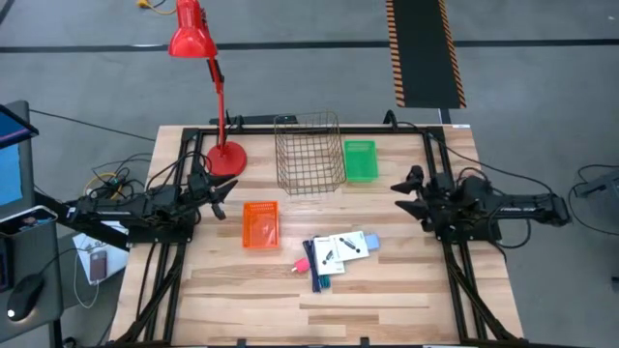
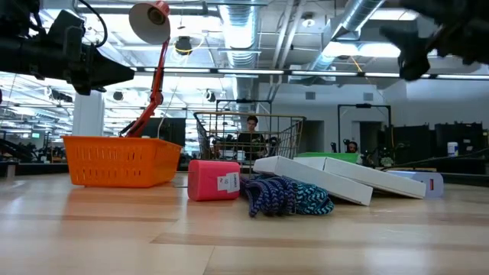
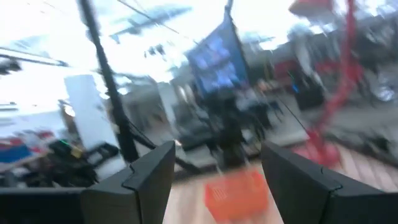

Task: Pick and place items into bin
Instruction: Put the right card reader box into the wire basket

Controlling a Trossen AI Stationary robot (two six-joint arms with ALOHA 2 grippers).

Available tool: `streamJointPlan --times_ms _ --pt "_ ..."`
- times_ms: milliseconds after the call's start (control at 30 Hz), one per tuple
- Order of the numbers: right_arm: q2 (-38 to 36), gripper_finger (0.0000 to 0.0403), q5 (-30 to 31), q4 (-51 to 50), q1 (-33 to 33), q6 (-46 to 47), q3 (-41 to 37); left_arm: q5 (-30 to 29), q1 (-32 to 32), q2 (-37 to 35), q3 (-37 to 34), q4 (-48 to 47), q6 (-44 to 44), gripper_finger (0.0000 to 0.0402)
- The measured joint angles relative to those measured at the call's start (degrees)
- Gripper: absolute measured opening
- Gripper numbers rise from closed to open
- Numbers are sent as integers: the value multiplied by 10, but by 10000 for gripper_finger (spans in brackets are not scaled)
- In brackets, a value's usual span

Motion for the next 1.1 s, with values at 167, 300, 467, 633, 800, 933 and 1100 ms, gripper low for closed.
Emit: streamJointPlan --times_ms 167,300,467,633,800,933,1100 --pt "39 232 41 8 71 -61 31 0 0 0 0 0 0 82" --pt "107 232 114 -7 139 -132 80 0 0 0 0 0 0 82" --pt "214 232 271 -101 220 -206 165 0 0 0 0 0 0 82" --pt "306 232 435 -193 285 -224 243 0 0 0 0 0 0 82" --pt "373 232 536 -249 335 -224 283 0 0 0 0 0 0 82" --pt "416 232 558 -257 364 -224 292 0 0 0 0 0 0 82" --pt "470 232 559 -265 381 -225 293 0 0 0 0 0 0 82"
